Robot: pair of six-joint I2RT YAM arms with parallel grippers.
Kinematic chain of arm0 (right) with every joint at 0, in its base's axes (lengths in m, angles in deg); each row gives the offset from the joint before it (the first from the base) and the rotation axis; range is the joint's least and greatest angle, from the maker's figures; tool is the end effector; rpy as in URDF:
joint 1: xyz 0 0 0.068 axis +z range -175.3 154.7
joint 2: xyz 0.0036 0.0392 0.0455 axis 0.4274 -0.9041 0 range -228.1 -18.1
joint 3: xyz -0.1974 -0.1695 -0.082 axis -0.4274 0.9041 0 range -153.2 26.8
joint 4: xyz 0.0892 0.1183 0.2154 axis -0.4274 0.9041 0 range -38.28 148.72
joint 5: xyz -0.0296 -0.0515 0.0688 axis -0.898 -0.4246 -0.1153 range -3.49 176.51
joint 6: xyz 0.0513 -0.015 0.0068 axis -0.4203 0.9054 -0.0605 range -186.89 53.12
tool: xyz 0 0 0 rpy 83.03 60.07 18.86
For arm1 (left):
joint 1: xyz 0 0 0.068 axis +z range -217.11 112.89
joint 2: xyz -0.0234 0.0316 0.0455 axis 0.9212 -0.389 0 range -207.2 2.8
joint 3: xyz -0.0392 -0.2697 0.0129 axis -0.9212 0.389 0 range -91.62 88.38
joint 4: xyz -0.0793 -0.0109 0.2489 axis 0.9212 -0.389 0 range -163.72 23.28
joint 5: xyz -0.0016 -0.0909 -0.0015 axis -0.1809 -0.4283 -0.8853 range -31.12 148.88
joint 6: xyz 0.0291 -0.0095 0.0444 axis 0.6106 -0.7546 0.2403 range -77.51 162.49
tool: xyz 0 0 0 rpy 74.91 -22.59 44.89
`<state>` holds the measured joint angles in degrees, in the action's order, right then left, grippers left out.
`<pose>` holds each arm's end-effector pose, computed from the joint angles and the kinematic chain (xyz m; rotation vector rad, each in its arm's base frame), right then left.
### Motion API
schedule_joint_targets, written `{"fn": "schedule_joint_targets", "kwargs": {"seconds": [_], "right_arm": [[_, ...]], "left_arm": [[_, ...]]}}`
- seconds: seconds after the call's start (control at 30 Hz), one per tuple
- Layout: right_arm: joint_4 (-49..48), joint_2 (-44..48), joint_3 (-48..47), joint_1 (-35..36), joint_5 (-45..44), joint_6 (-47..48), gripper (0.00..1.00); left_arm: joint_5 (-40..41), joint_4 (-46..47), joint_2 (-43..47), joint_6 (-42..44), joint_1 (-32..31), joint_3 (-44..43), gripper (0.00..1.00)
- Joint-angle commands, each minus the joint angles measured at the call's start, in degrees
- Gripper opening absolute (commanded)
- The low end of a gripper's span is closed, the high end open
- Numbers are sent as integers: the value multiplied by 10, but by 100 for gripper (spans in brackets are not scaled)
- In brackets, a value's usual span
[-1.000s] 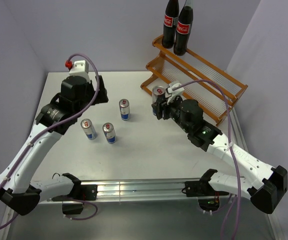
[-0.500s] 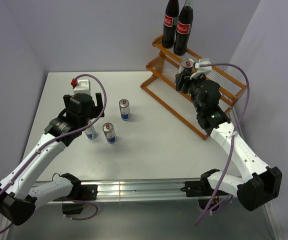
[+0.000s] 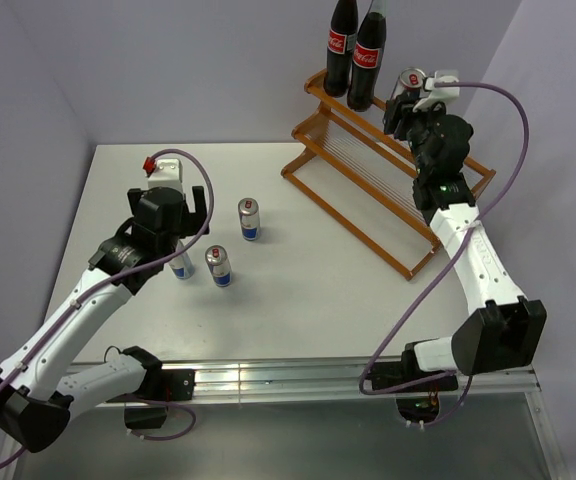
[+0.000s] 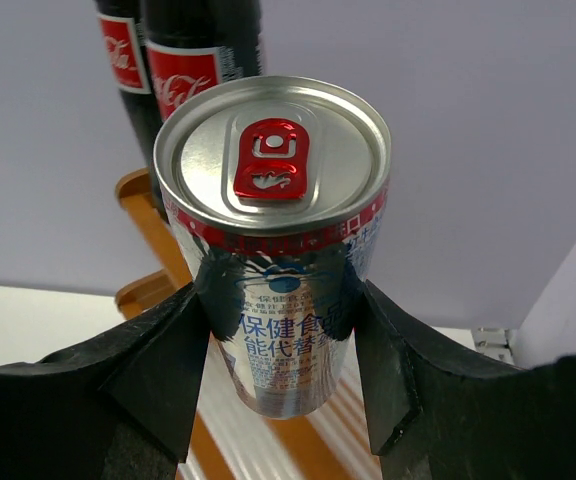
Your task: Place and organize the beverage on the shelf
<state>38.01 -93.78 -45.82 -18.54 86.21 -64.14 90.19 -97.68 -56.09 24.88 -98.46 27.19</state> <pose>0.3081 0.0363 0.4363 -0.1105 1.3807 0.0550 0.1955 -0.0975 0.3592 -0.0891 1.9911 0.0186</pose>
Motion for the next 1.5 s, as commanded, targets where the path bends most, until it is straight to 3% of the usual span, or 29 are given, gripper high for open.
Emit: {"fn": "schedule_joint_targets", "kwargs": {"seconds": [0.0,0.37,0.63,0.8,1.07,1.27,1.47], "right_arm": [[-73,-17,-65,-23,36,4,0],[-59,-116,-146,-59,90,0,0],[-49,-149,-152,-61,99,3,0],[-45,-156,-152,-61,103,1,5],[-22,-164,-155,-61,111,1,29],[-3,-164,-168,-62,132,-2,38],[-10,-152,-155,-61,108,-7,65]], "left_arm": [[-7,22,16,11,2,-2,99],[-9,27,41,18,2,2,99],[-13,27,46,19,2,2,99],[-14,29,48,20,2,3,100],[-18,28,50,20,2,3,99],[-18,27,48,20,2,3,99],[-21,28,49,21,2,4,100]]}}
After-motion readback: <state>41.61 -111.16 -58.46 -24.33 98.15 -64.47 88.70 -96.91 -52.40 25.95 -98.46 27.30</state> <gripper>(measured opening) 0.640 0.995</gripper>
